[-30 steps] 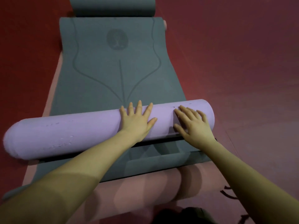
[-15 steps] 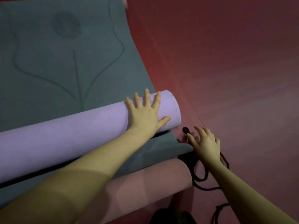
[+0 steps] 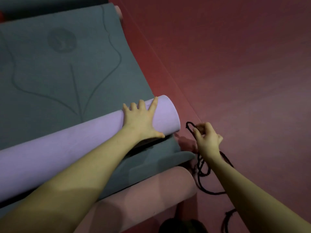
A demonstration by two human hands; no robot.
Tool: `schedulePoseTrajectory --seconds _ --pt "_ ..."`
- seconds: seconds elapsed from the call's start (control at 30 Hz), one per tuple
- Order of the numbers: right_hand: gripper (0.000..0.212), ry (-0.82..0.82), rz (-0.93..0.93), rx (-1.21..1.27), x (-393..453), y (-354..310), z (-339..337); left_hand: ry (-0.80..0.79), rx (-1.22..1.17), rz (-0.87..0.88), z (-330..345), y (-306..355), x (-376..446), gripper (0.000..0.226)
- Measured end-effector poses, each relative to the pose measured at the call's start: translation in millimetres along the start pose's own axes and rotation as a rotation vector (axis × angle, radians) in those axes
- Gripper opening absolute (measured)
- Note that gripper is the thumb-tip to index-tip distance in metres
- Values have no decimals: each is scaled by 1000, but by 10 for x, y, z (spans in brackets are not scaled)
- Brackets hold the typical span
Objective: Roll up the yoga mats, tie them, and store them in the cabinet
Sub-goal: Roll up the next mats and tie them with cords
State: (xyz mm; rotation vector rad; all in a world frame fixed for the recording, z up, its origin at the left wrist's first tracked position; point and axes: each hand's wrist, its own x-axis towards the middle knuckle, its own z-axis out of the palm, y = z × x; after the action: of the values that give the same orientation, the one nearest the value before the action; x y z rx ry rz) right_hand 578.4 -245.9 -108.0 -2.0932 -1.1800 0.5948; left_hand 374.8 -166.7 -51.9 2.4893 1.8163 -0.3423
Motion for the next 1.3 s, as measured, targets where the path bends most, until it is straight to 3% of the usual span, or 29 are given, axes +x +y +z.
schedulePoseTrajectory --seconds 0.17,0.27,0.6,0.7,1.03,1.2,1.3 --pt "30 26 -156 100 -115 -384 -180 76 2 38 -174 -2 -228 120" --pt "28 22 -210 84 -218 -649 -281 170 -48 30 -511 -190 -447 118" --pt "32 -198 -433 359 -893 -2559 -783 515 -275 -229 -1959 -1199 -1705 125" --pt "49 -245 -537 446 -1218 -3000 -870 620 -298 -293 -2198 -1435 -2191 128" --pt "45 -574 -857 681 -2238 -4189 -860 898 -480 -526 -2496 -2130 -3553 136" --pt "46 -647 -967 704 -2625 -4582 -790 1002 -577 -517 -2554 -2428 -3987 134" --pt "46 -668 -1005 700 -2837 -4785 -728 1079 -559 -407 -2607 -2675 -4186 130"
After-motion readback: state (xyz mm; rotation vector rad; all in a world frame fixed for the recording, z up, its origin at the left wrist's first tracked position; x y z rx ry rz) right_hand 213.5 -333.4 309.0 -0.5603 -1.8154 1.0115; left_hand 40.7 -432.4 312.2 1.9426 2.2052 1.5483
